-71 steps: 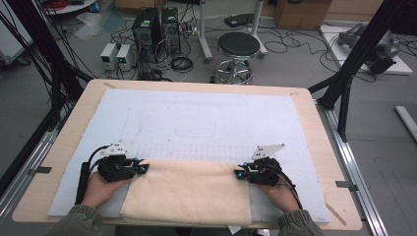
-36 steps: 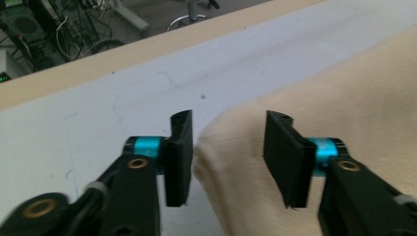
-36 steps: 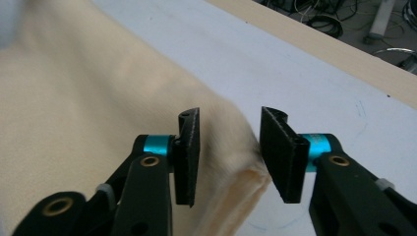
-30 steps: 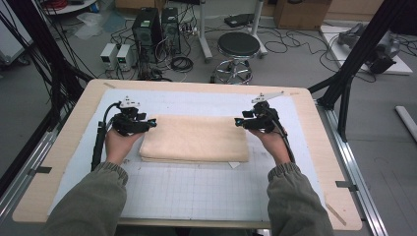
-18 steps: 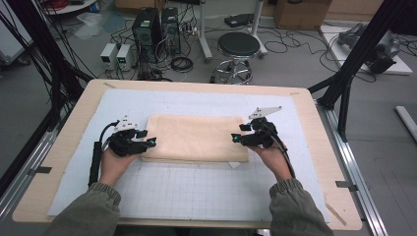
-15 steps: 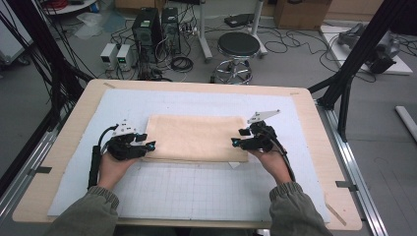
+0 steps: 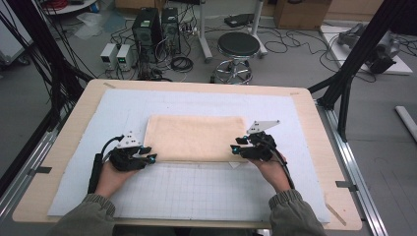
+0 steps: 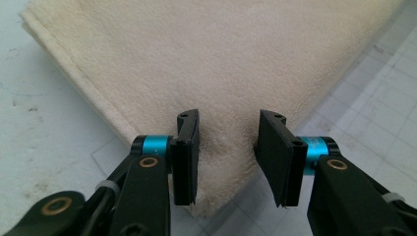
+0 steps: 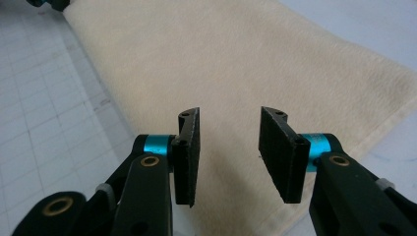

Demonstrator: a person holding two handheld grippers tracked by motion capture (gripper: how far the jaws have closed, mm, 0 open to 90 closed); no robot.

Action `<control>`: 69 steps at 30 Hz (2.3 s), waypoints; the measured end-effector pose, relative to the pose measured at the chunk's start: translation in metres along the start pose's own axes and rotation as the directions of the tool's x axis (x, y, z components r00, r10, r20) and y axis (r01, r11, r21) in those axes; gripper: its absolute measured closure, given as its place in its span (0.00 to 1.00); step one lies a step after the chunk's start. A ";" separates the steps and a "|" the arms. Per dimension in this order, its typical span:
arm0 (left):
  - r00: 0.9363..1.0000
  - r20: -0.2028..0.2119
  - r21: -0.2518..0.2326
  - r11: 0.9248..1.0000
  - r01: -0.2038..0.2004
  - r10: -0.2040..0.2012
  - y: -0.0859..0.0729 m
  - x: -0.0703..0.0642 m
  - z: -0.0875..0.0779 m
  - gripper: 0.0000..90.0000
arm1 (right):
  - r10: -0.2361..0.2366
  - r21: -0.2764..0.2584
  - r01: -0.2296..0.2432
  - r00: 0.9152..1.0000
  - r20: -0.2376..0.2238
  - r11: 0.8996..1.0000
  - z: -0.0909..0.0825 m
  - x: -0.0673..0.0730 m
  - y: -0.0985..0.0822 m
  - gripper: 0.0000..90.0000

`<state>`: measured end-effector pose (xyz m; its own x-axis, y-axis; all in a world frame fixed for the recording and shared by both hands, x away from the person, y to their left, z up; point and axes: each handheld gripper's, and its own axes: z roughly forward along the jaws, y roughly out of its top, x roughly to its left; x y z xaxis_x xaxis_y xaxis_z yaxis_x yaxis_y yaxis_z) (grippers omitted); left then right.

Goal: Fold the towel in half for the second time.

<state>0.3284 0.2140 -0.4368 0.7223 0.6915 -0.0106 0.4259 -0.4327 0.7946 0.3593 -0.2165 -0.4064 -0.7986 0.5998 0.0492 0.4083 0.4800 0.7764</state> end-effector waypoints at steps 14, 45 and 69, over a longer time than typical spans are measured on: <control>1.000 -0.002 -0.015 1.000 -0.003 0.003 -0.003 -0.004 -0.003 0.75 | 0.005 0.057 -0.005 1.000 0.002 0.998 0.013 0.004 -0.022 0.69; 0.999 -0.001 -0.151 0.988 0.041 -0.042 0.005 -0.014 -0.039 0.30 | 0.075 -0.104 -0.072 0.997 0.029 0.992 -0.014 0.019 -0.023 0.17; 1.000 -0.008 -0.157 0.987 0.023 -0.025 -0.001 -0.026 -0.051 0.23 | 0.047 -0.118 -0.040 0.997 0.055 0.992 -0.033 0.031 -0.034 0.14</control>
<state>0.2810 0.2259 -0.4059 0.7074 0.7064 -0.0255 0.3518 -0.3207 0.8794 0.3057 -0.2350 -0.4105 -0.7532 0.6559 0.0506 0.3850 0.3771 0.8424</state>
